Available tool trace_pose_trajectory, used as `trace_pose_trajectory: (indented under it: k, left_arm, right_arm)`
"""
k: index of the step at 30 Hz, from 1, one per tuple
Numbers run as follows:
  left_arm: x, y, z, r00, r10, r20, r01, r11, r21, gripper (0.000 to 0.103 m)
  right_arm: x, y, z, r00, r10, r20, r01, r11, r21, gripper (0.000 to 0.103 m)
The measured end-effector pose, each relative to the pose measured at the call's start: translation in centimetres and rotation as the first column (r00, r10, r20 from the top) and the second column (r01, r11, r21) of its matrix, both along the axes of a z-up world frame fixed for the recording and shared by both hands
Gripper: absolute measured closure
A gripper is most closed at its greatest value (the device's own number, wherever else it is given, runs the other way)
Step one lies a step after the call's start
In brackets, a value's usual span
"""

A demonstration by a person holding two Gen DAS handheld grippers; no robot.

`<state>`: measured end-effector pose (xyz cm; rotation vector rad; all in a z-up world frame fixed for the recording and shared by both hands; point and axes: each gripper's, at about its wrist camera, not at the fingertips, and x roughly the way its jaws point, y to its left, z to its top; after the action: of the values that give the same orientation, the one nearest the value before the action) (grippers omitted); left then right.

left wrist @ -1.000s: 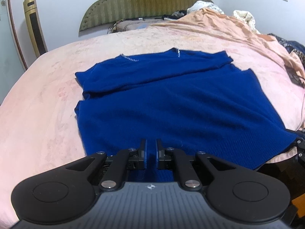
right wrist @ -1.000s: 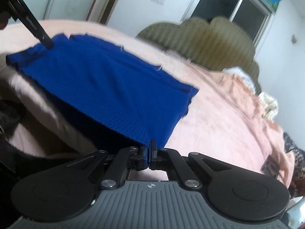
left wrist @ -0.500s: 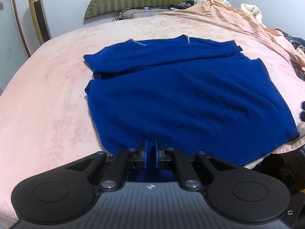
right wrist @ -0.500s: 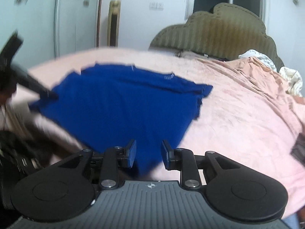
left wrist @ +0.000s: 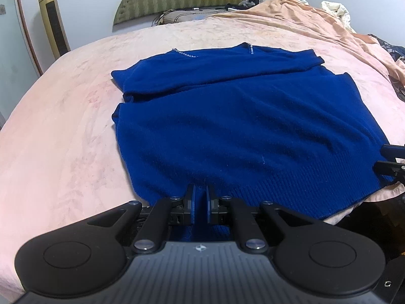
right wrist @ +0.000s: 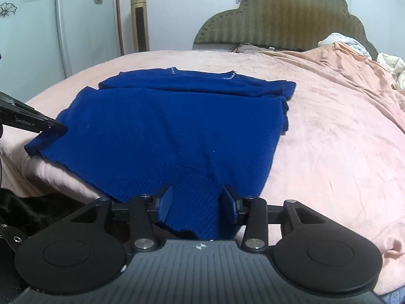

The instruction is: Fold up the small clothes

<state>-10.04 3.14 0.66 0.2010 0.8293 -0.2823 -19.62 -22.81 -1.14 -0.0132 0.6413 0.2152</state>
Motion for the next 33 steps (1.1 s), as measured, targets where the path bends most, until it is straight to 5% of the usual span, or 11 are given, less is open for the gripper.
trace_pose_trajectory:
  k: [17,20,22,27,33]
  left_arm:
    - [0.0,-0.4,-0.2,1.000,0.017,0.014,-0.018,0.999,0.038,0.089]
    - [-0.2,-0.5,-0.1,0.999,0.026,0.043,-0.028,0.997,0.066,0.059]
    - [-0.8,-0.2,0.5,0.994,0.033,0.104,-0.041,0.996,0.079,0.027]
    - [-1.7,2.0,1.5,0.976,0.064,0.209,-0.084,0.993,0.085,0.019]
    - [0.1,7.4,0.0,0.990,0.143,0.016,-0.140,0.982,-0.127,0.019]
  right_arm:
    - [0.3,0.8,-0.3,1.000,-0.016,0.004,0.016,1.000,-0.005,0.042]
    - [0.4,0.9,-0.3,1.000,-0.015,0.004,0.015,1.000,-0.006,0.041]
    - [0.4,0.8,-0.2,1.000,-0.020,0.009,0.020,1.000,0.005,0.041]
    - [0.1,-1.7,0.6,0.995,-0.094,0.023,0.090,0.988,0.129,0.033]
    - [-0.2,-7.0,-0.6,0.984,-0.173,-0.044,0.178,0.915,0.363,0.031]
